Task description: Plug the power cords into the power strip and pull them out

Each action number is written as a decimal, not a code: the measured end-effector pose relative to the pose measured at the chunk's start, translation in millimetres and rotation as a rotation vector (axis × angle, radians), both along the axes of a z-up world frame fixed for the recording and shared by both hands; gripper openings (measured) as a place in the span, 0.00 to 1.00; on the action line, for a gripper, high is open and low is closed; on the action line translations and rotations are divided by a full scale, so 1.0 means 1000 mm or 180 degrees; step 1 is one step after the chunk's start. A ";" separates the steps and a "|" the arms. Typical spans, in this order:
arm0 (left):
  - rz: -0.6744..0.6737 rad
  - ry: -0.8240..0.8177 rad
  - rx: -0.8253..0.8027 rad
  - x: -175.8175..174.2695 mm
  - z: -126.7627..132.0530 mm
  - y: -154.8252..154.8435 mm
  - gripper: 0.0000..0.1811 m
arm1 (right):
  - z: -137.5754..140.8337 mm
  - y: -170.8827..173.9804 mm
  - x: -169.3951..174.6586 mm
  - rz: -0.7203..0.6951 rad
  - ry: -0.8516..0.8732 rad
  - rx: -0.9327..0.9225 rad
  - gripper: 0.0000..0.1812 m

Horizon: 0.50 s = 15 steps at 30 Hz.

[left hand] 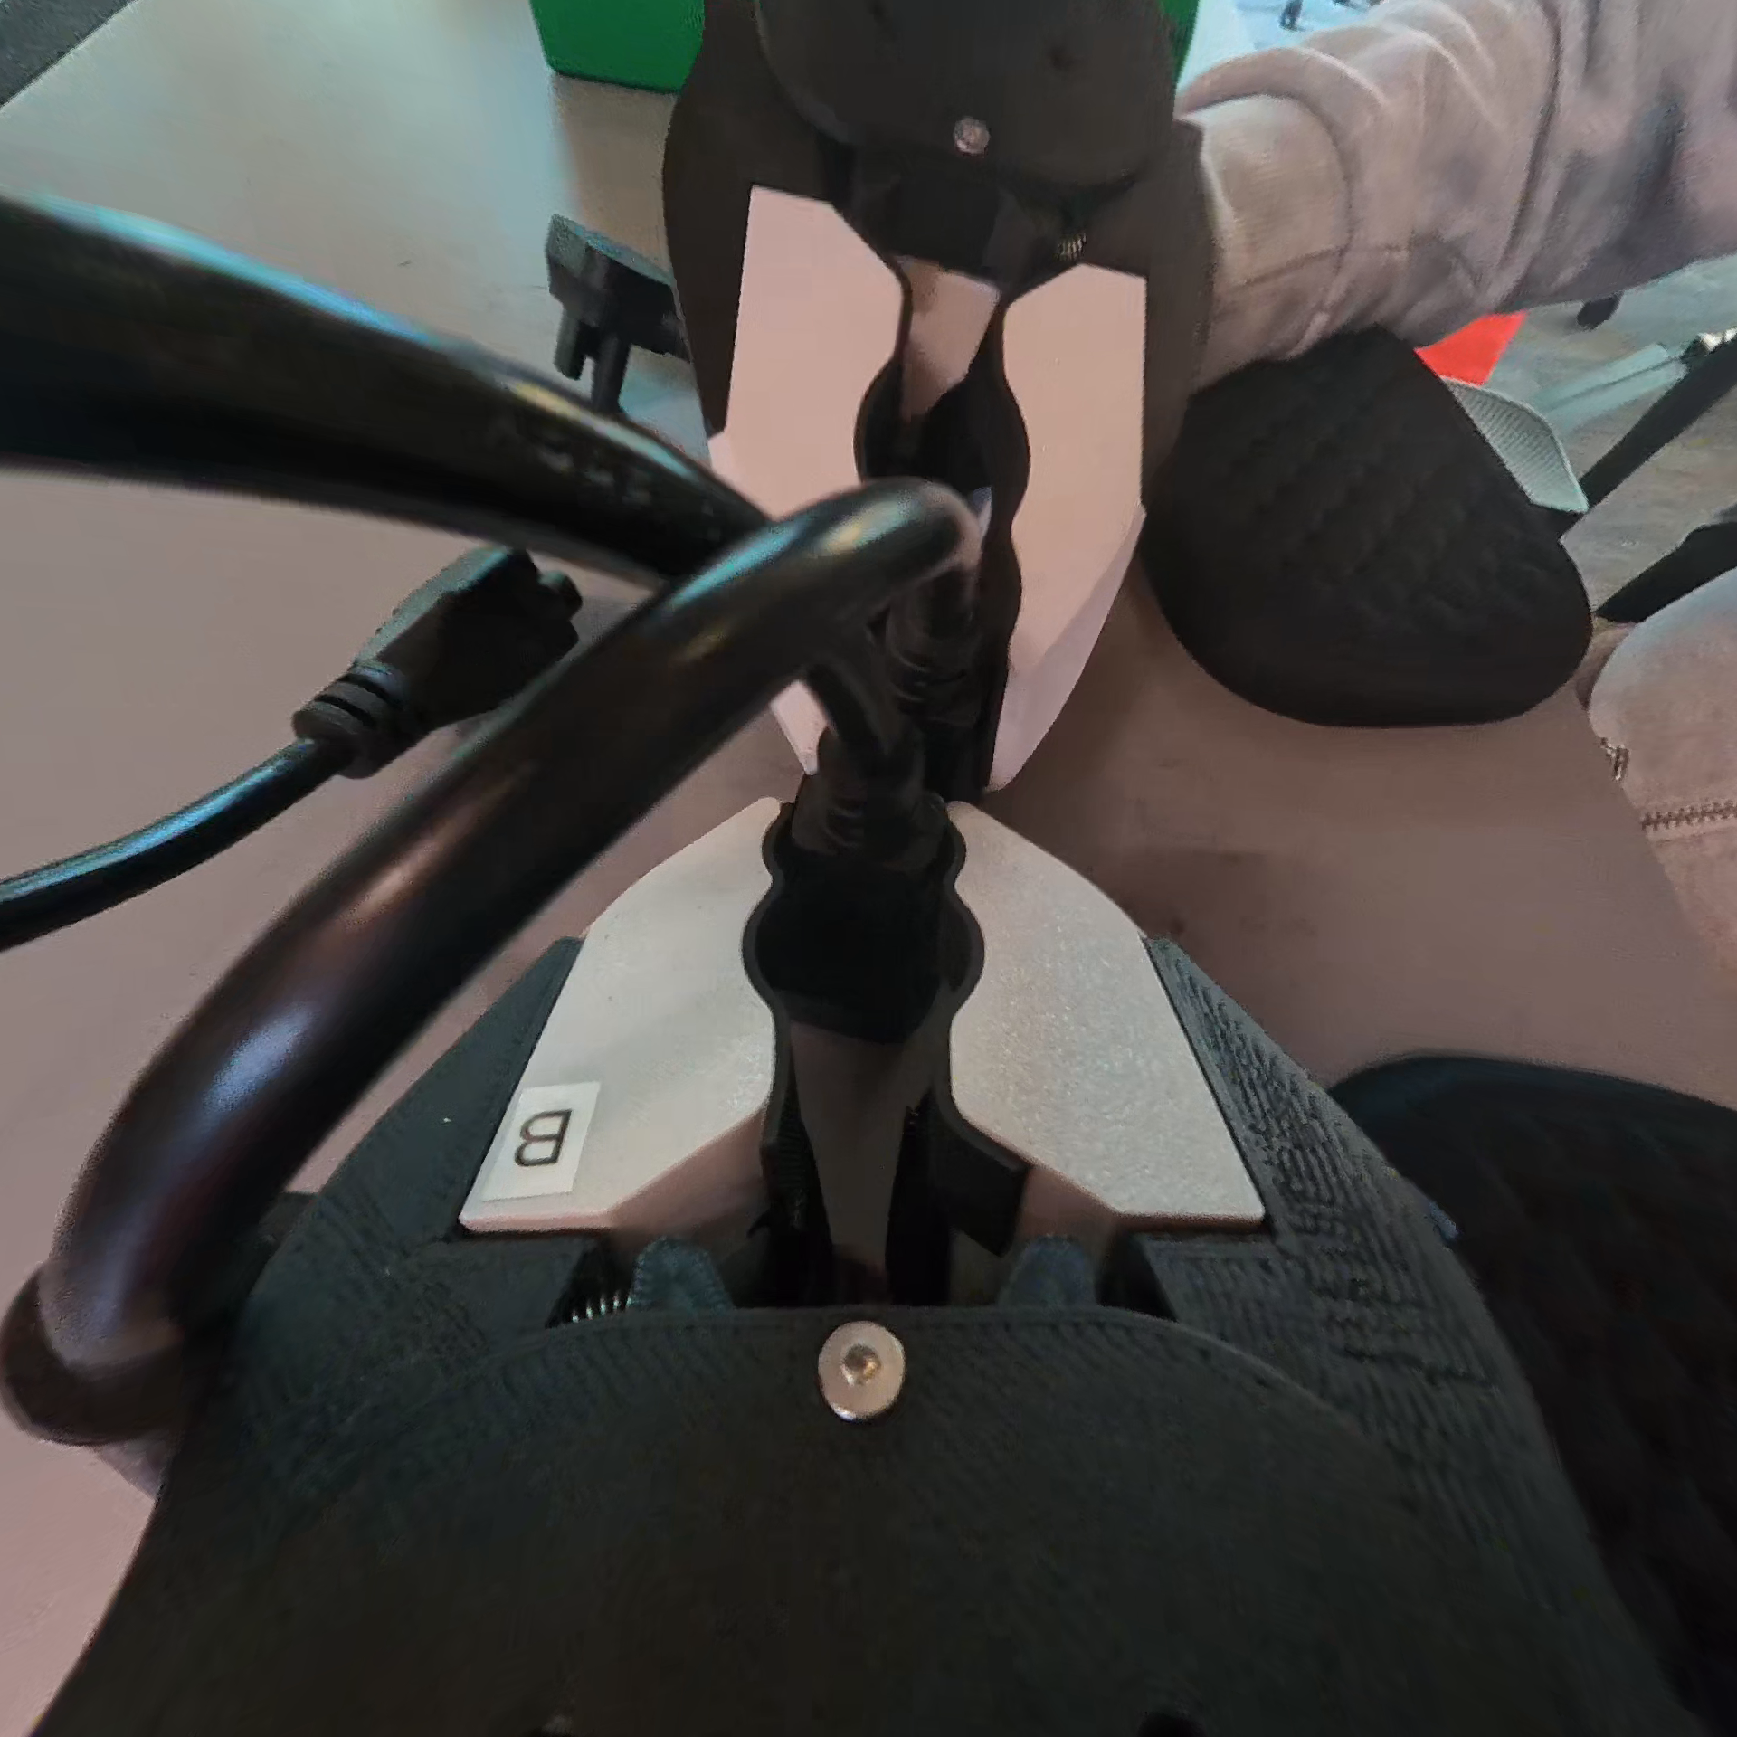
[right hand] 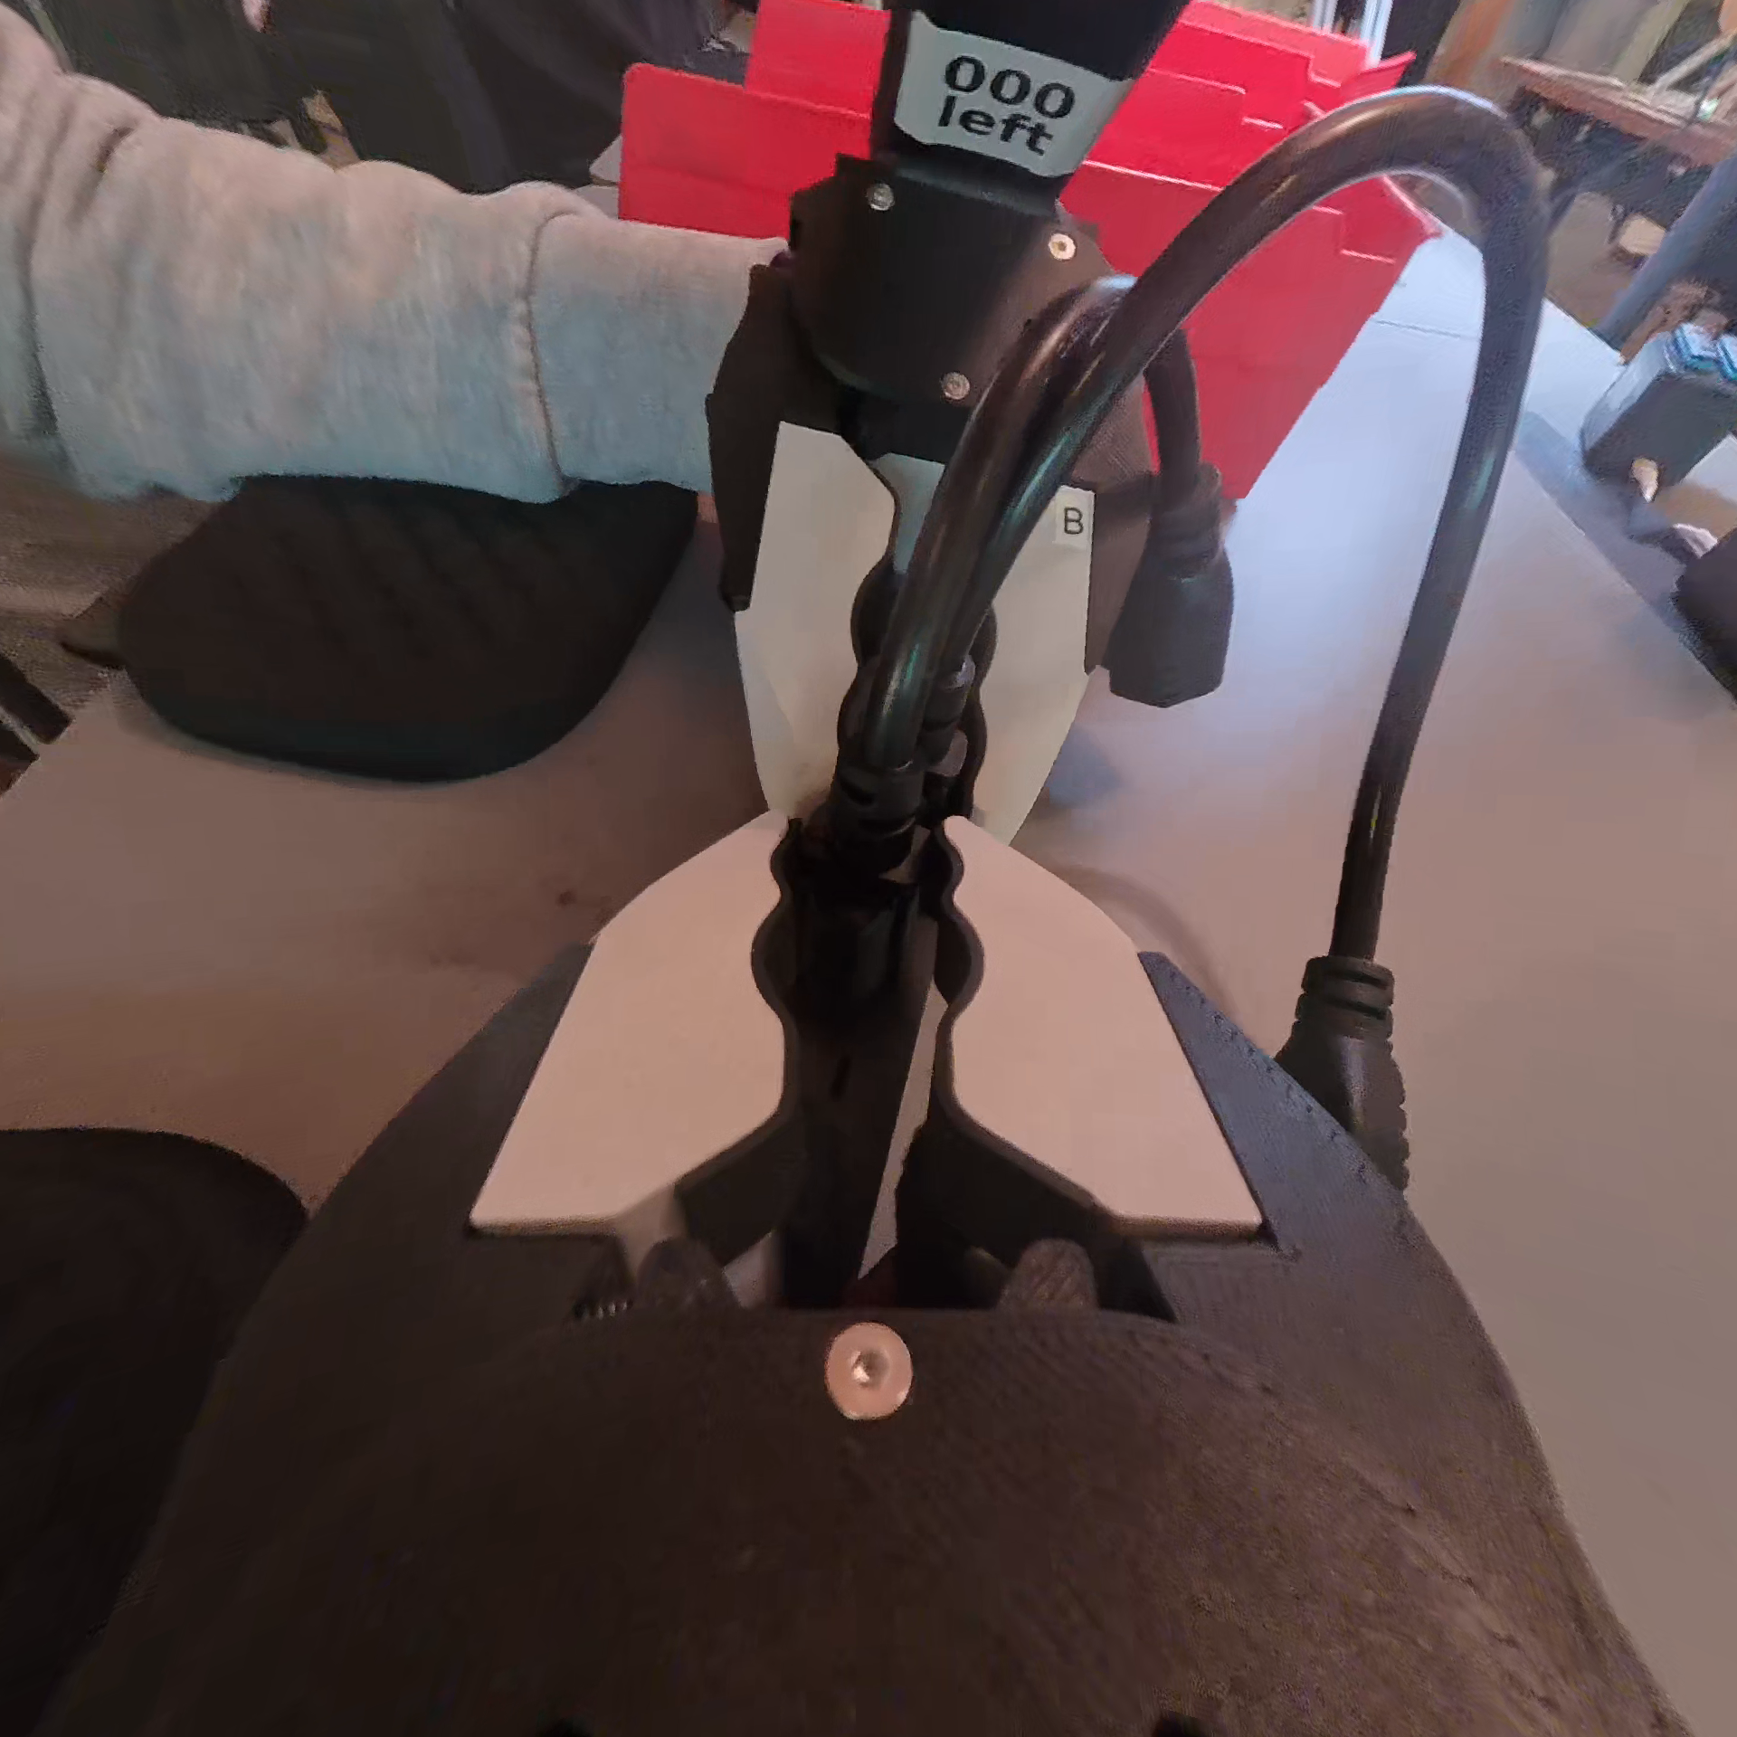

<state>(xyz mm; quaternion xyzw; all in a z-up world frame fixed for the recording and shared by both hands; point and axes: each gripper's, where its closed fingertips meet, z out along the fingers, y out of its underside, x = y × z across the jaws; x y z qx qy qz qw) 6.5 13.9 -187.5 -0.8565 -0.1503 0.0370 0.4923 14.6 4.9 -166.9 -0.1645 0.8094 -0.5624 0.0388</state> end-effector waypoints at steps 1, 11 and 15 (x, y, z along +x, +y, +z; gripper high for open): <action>-0.0002 0.0007 -0.0006 0.001 0.000 0.001 0.16 | 0.000 0.001 0.000 0.0023 -0.0080 0.0011 0.14; 0.0054 -0.0091 0.0030 -0.001 0.000 0.002 0.16 | 0.003 -0.001 -0.002 0.0006 -0.0348 0.0010 0.14; -0.0052 -0.0017 -0.0006 0.004 -0.001 0.004 0.16 | 0.004 0.002 0.005 0.0135 -0.0206 -0.0043 0.14</action>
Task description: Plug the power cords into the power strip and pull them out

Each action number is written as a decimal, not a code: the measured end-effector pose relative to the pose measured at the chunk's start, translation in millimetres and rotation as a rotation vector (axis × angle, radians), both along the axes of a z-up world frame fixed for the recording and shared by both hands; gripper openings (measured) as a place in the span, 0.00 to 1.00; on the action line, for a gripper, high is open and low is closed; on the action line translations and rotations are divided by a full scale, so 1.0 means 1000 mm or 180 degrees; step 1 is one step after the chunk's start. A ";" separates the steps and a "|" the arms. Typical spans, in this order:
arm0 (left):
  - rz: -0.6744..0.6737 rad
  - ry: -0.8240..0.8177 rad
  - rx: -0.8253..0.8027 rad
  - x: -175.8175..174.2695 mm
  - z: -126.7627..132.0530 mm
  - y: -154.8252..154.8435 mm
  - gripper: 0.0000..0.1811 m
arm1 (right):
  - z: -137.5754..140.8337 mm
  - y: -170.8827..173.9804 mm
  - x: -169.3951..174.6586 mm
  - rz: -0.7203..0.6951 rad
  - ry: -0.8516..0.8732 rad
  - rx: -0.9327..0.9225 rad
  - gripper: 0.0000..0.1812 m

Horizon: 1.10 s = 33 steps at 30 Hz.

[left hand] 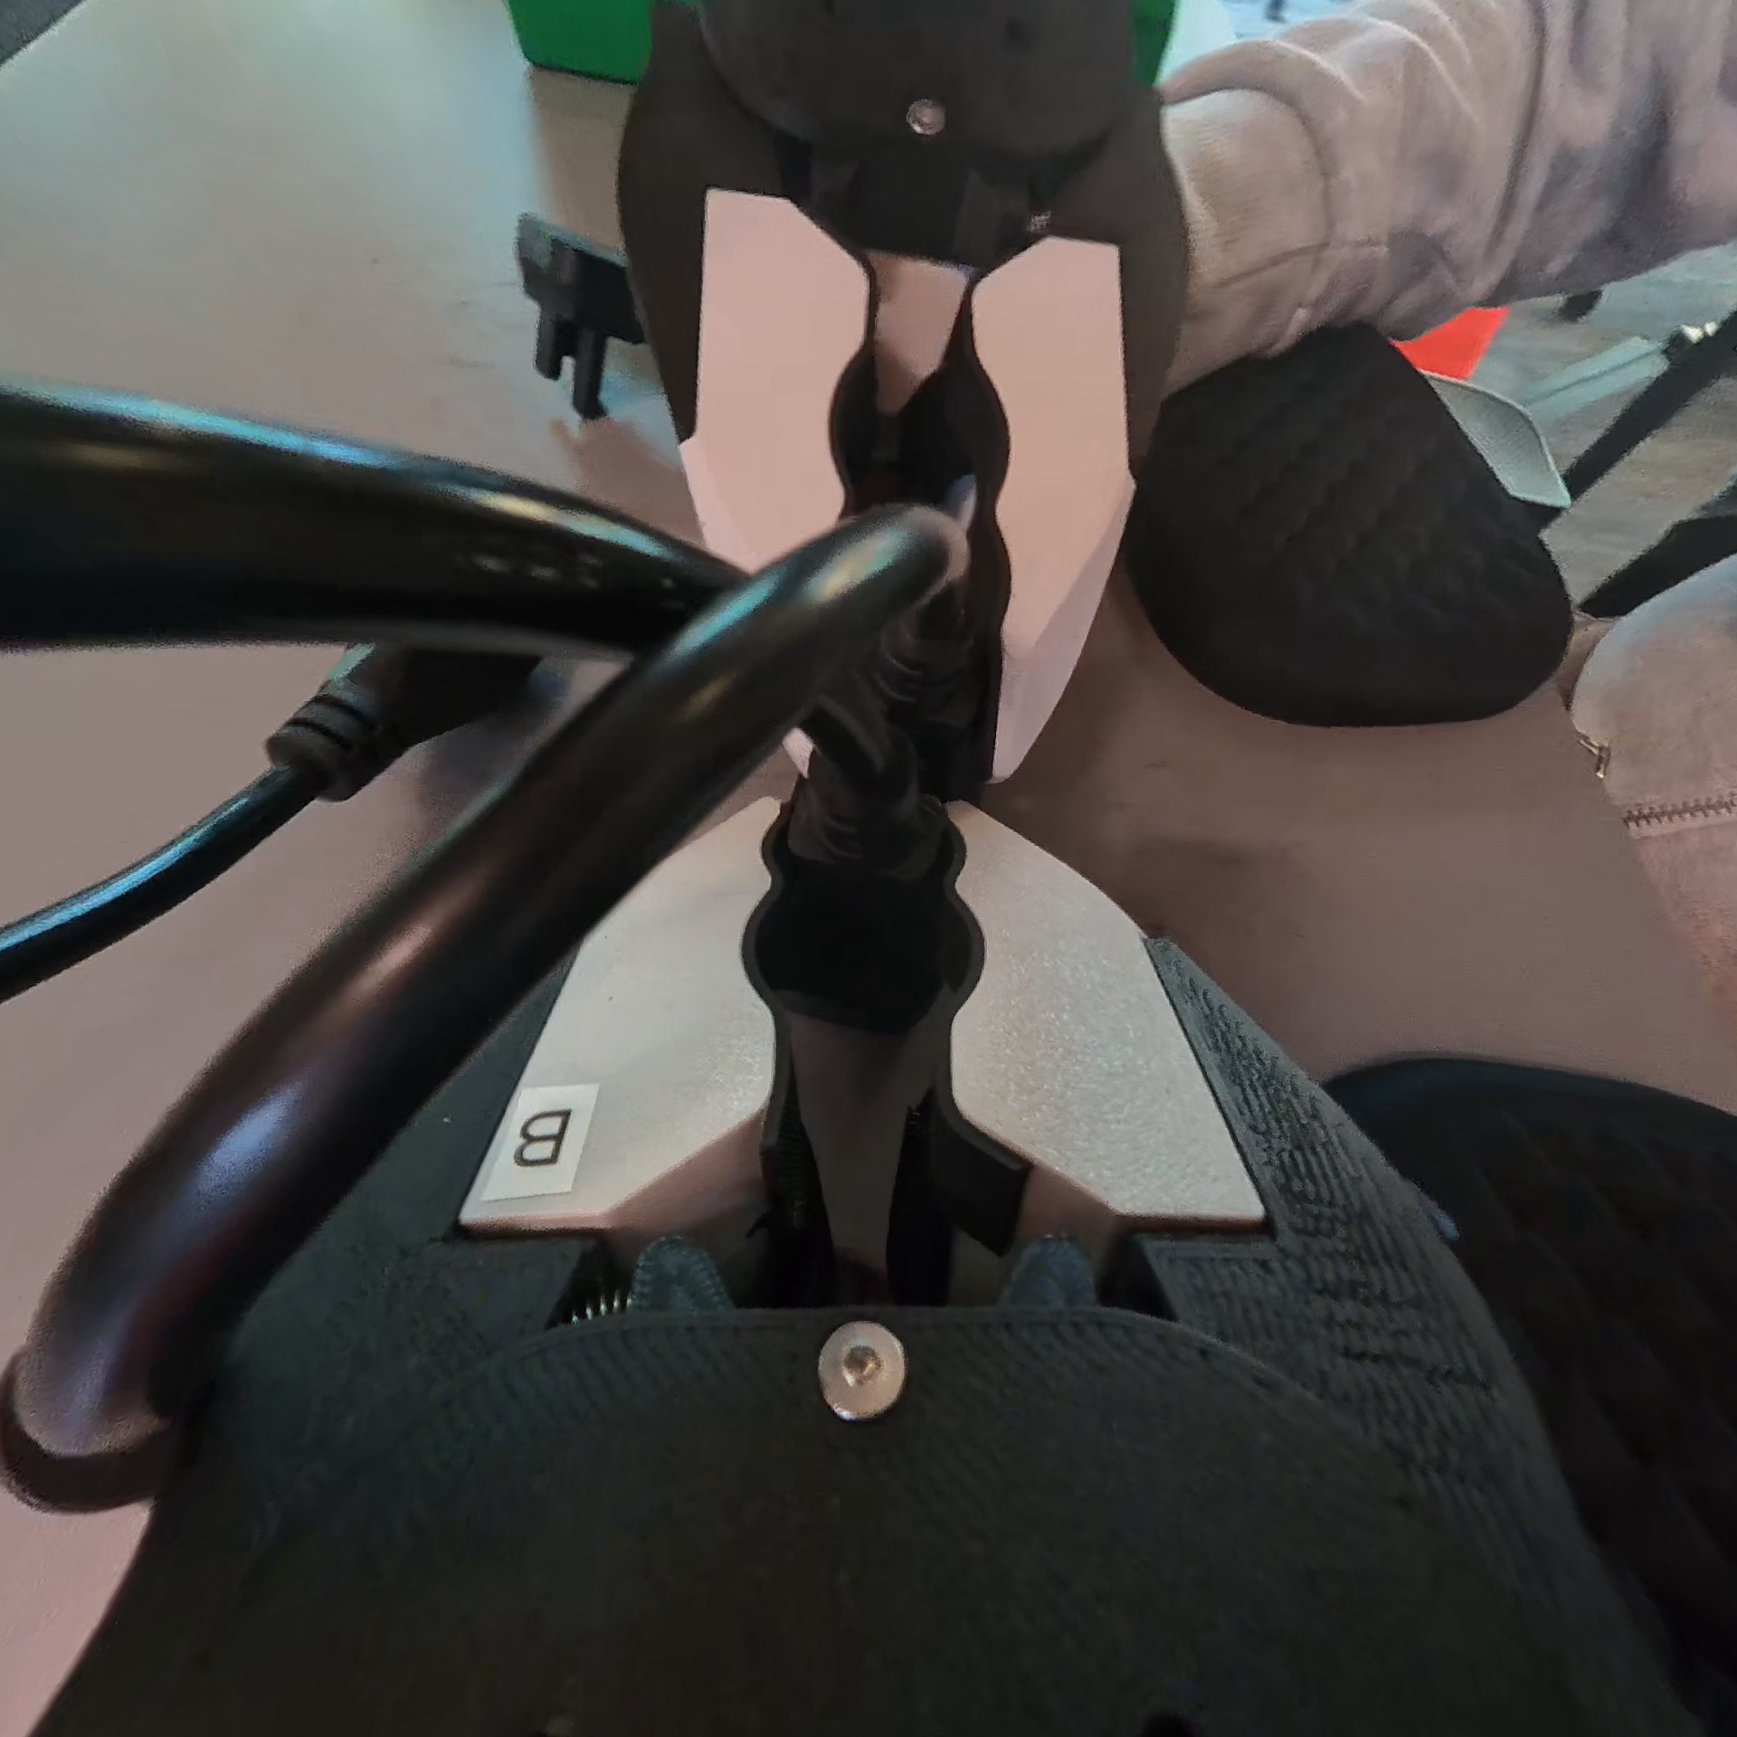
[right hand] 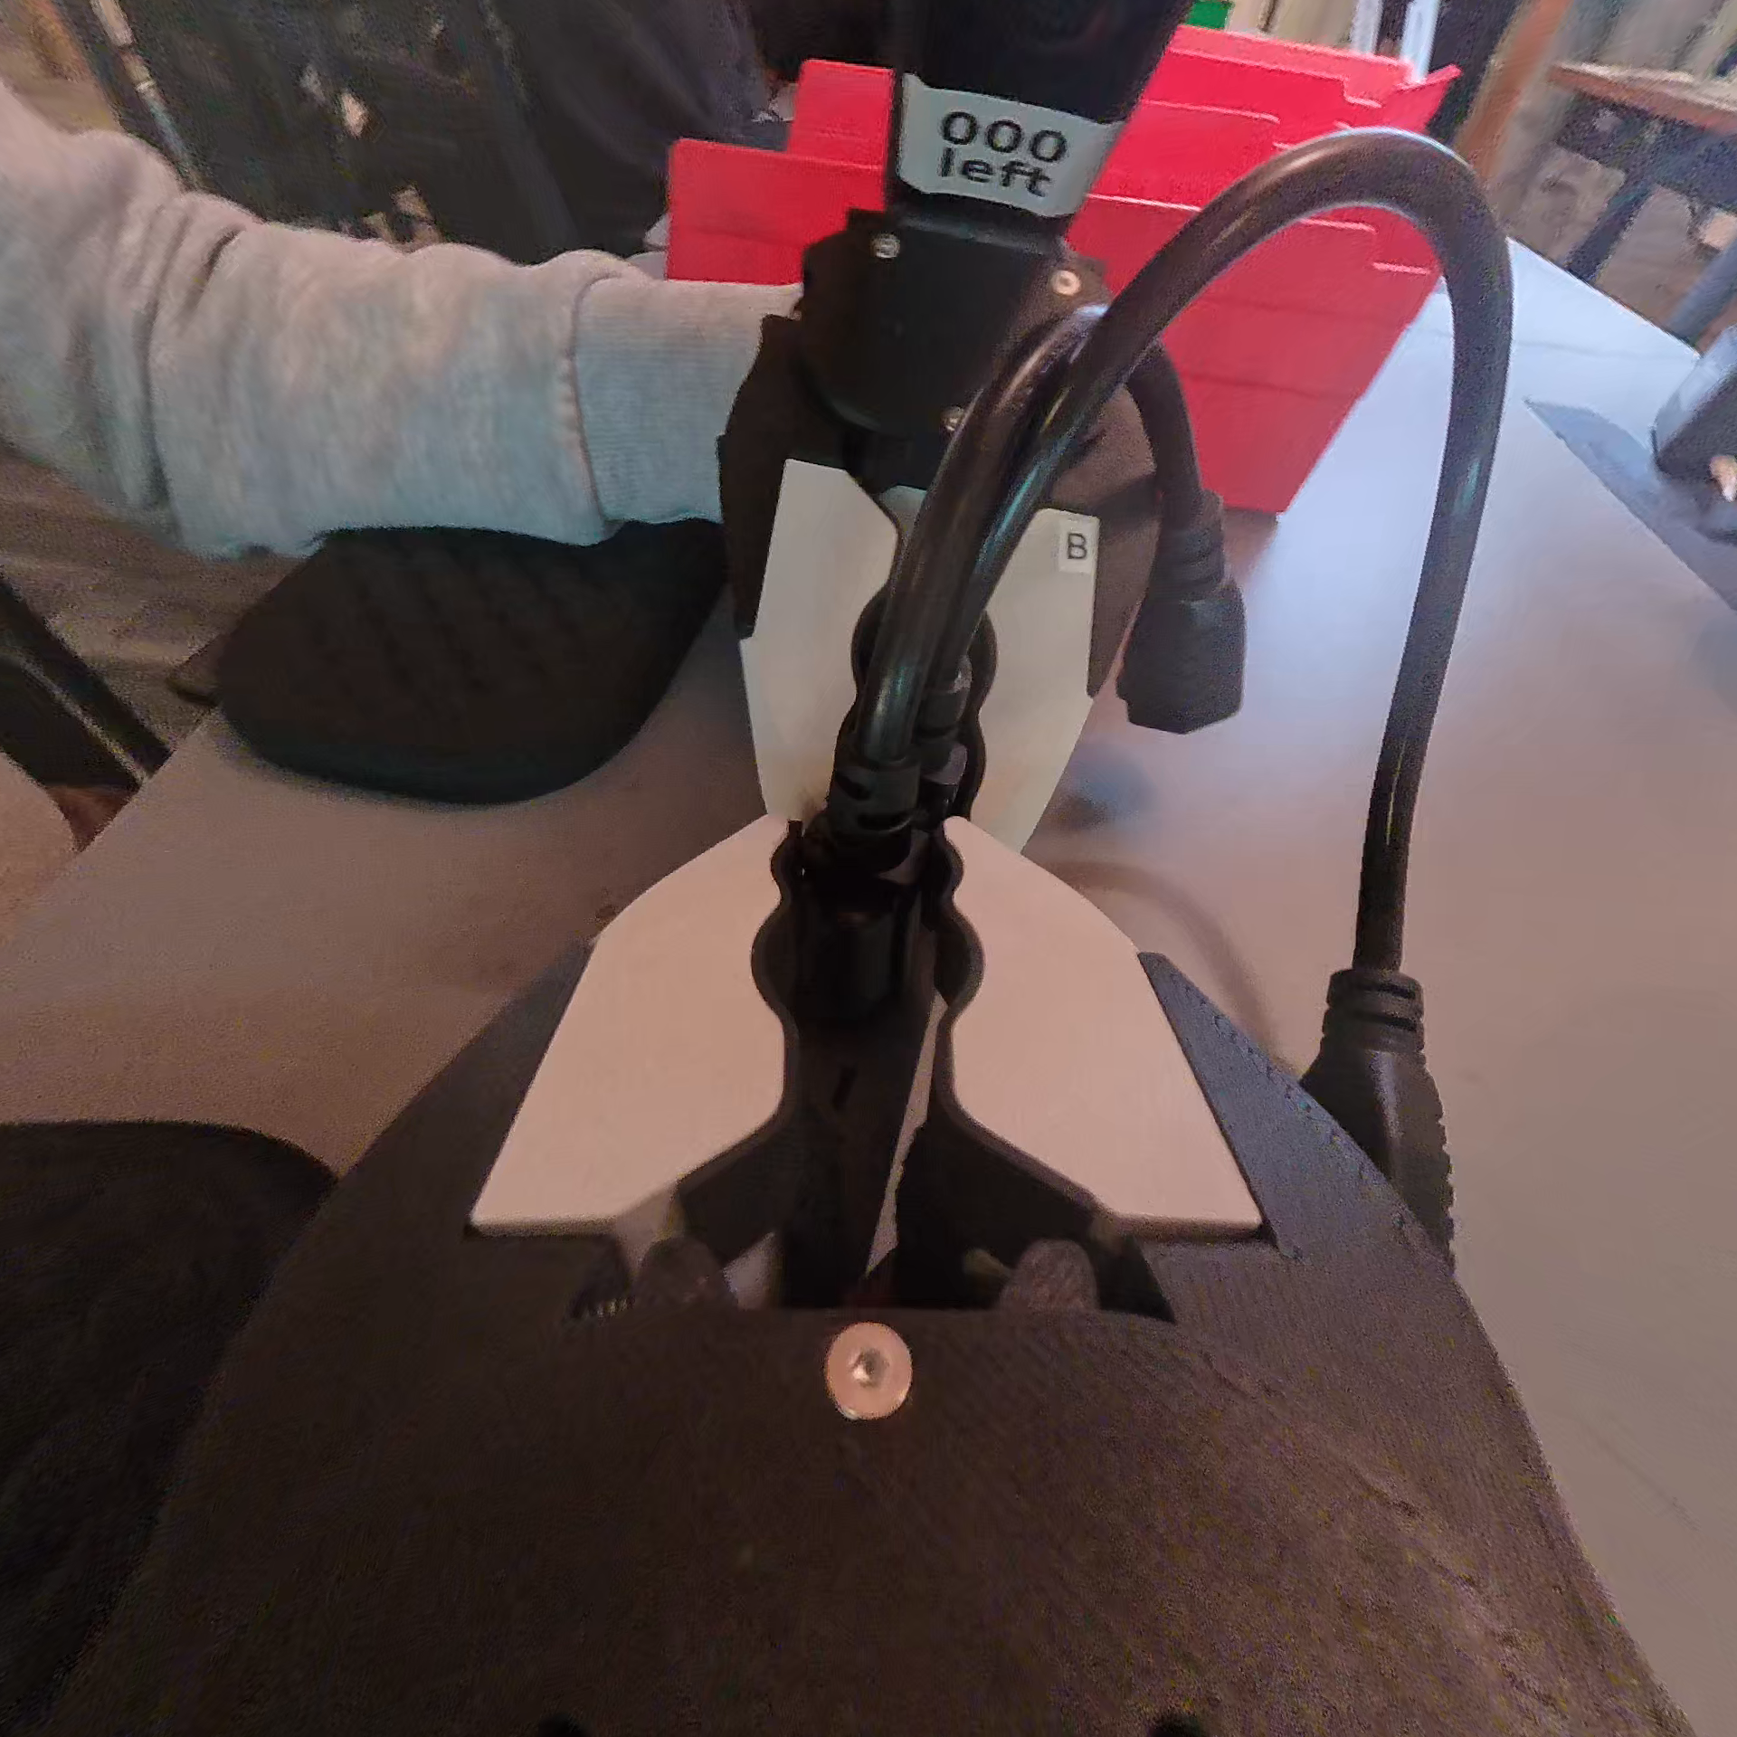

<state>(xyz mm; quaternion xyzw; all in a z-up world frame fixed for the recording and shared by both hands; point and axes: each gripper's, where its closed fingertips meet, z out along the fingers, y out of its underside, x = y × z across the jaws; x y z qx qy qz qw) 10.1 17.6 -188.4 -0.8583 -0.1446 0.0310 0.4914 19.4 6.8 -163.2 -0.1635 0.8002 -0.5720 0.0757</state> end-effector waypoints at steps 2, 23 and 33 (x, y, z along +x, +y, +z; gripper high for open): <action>-0.0004 -0.0018 0.0004 0.001 0.000 0.002 0.16 | 0.001 0.000 -0.002 -0.0033 -0.0082 0.0011 0.14; 0.0151 -0.0103 -0.0004 -0.004 -0.002 -0.001 0.16 | 0.005 -0.002 -0.006 -0.0160 0.0015 -0.0124 0.14; -0.0200 0.0113 -0.0096 0.009 -0.003 0.005 0.26 | 0.006 0.004 0.001 0.0112 -0.0002 -0.0161 0.14</action>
